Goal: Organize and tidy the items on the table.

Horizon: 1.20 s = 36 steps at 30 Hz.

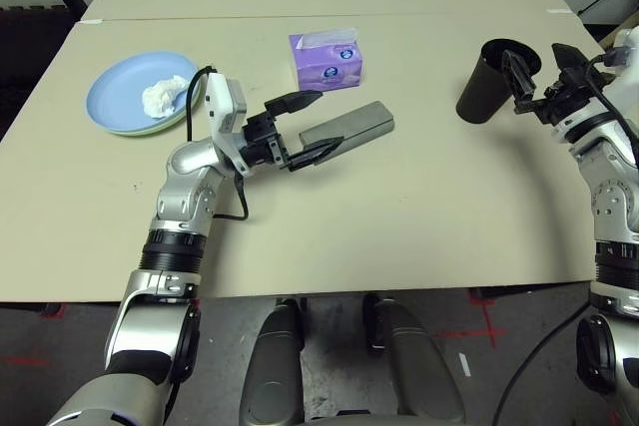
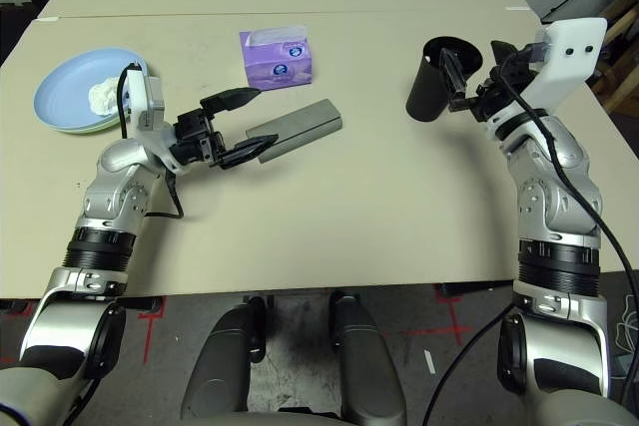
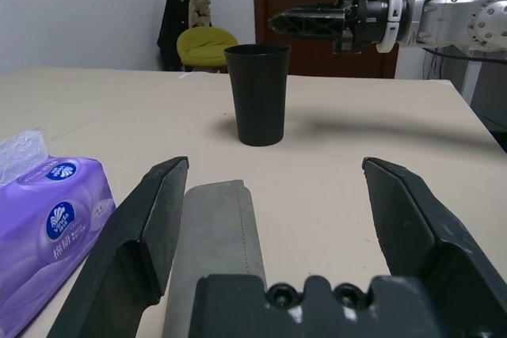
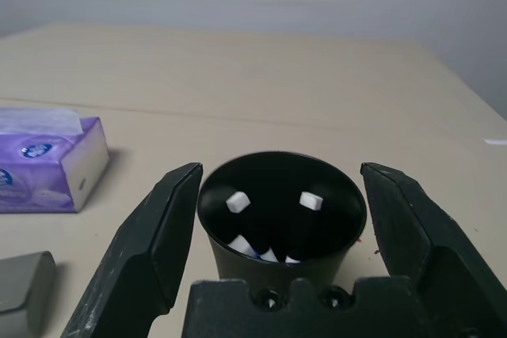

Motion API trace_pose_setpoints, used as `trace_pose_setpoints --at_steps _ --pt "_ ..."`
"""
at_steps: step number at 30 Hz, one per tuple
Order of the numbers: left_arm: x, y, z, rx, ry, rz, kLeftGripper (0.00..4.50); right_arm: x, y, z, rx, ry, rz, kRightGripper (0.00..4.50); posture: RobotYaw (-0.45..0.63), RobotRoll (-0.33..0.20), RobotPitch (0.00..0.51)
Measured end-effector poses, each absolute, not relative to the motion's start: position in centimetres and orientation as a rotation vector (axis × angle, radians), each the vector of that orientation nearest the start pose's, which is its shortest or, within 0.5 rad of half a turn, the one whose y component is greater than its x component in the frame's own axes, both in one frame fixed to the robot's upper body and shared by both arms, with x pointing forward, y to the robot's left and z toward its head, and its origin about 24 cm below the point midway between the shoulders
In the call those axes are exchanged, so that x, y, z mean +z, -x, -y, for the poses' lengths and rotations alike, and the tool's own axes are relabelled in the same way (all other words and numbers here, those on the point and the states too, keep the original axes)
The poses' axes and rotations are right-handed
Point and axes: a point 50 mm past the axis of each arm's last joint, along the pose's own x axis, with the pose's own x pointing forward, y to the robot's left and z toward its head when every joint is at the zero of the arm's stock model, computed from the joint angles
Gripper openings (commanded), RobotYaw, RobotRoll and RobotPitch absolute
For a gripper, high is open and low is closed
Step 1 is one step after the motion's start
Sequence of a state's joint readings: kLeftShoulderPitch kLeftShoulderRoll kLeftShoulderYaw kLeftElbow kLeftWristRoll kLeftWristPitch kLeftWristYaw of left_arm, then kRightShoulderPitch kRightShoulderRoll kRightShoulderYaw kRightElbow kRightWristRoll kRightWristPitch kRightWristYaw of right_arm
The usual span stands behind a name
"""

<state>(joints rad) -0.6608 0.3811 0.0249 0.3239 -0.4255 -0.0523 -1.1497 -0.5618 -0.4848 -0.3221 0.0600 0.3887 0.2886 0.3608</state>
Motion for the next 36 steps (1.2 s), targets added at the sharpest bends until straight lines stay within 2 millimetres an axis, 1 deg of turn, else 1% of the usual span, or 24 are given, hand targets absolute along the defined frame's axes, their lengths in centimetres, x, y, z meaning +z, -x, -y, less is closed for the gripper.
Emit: trace_pose_setpoints --at_steps 5,8,12,15,17,19,25,31,36 --pt "18.4 -33.0 -15.5 -1.119 -0.148 0.403 4.50 22.2 -31.4 24.6 0.305 -0.057 0.420 4.47 0.04 0.000 0.214" --pt "18.4 -33.2 -16.1 -1.037 -0.135 0.408 4.50 21.8 -30.8 24.7 0.335 -0.083 0.427 4.47 0.04 0.000 0.215" --pt "19.0 -33.2 -16.5 -0.863 -0.077 0.466 4.50 19.8 -30.1 24.9 0.325 -0.118 0.388 4.47 0.05 0.000 0.217" --pt "18.8 -33.1 -16.8 -0.766 -0.072 0.469 4.50 18.4 -29.6 25.1 0.297 -0.133 0.363 4.47 0.07 0.000 0.217" --pt "18.4 -32.8 -17.2 -0.663 -0.071 0.468 4.50 17.5 -29.2 25.0 0.262 -0.150 0.353 4.47 0.07 0.000 0.216" --pt "18.2 -32.7 -17.9 -0.579 -0.074 0.461 4.50 17.0 -29.1 25.1 0.227 -0.141 0.334 4.47 0.07 0.000 0.216" --pt "18.1 -32.6 -20.1 -0.354 -0.120 0.453 4.50 17.0 -29.3 25.5 0.090 -0.028 0.353 4.47 0.08 0.000 0.211" --pt "17.9 -32.2 -22.5 -0.200 -0.160 0.435 4.50 16.4 -30.1 25.6 0.021 0.007 0.367 4.47 0.10 0.000 0.209" --pt "16.6 -31.0 -25.2 -0.076 -0.166 0.371 4.50 16.1 -30.0 25.6 0.006 0.007 0.385 4.47 0.11 0.000 0.208"
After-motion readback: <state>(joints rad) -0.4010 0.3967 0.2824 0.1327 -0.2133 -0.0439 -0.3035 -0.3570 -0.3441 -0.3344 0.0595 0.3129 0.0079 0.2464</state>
